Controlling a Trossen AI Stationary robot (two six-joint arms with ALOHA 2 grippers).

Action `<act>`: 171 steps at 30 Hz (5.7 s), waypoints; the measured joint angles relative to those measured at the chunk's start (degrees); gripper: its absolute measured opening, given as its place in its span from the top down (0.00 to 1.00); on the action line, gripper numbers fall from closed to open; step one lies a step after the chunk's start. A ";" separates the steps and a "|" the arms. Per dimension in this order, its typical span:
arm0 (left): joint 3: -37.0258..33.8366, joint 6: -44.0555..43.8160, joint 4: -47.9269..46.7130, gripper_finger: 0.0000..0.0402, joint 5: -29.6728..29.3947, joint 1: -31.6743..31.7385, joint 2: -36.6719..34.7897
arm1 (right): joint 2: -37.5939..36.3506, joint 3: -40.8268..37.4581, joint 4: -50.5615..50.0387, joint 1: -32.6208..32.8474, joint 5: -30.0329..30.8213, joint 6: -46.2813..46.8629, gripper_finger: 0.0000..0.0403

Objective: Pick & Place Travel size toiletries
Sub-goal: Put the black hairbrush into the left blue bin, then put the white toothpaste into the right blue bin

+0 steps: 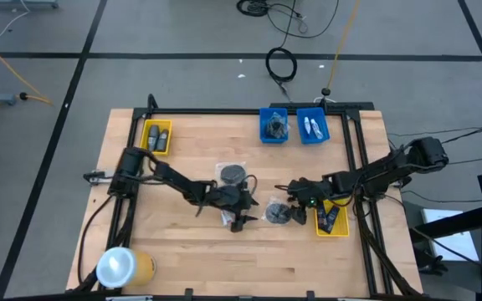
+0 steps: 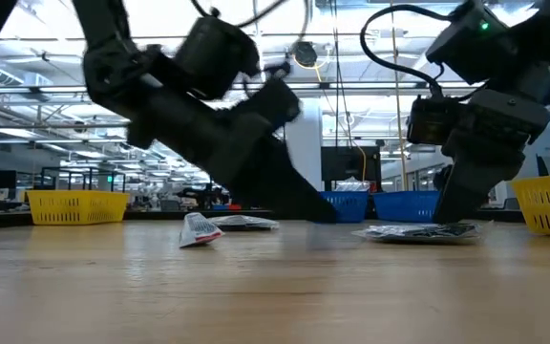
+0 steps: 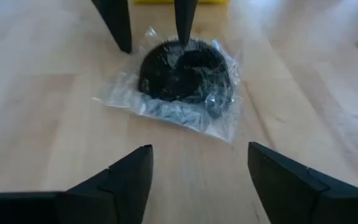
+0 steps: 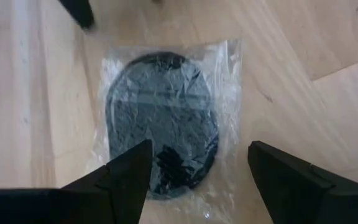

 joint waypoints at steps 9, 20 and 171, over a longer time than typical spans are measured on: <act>10.59 -1.29 -7.61 0.50 -7.00 -0.04 6.82 | 1.85 -1.51 7.79 -0.37 -5.82 3.35 0.37; 14.91 -1.68 -12.44 0.58 -11.11 -0.08 8.65 | 6.55 -1.38 12.51 -1.62 -6.16 5.75 0.48; -30.04 -16.41 -5.68 0.58 -26.83 4.92 -26.24 | 21.14 19.39 23.75 -18.08 6.86 -42.30 0.92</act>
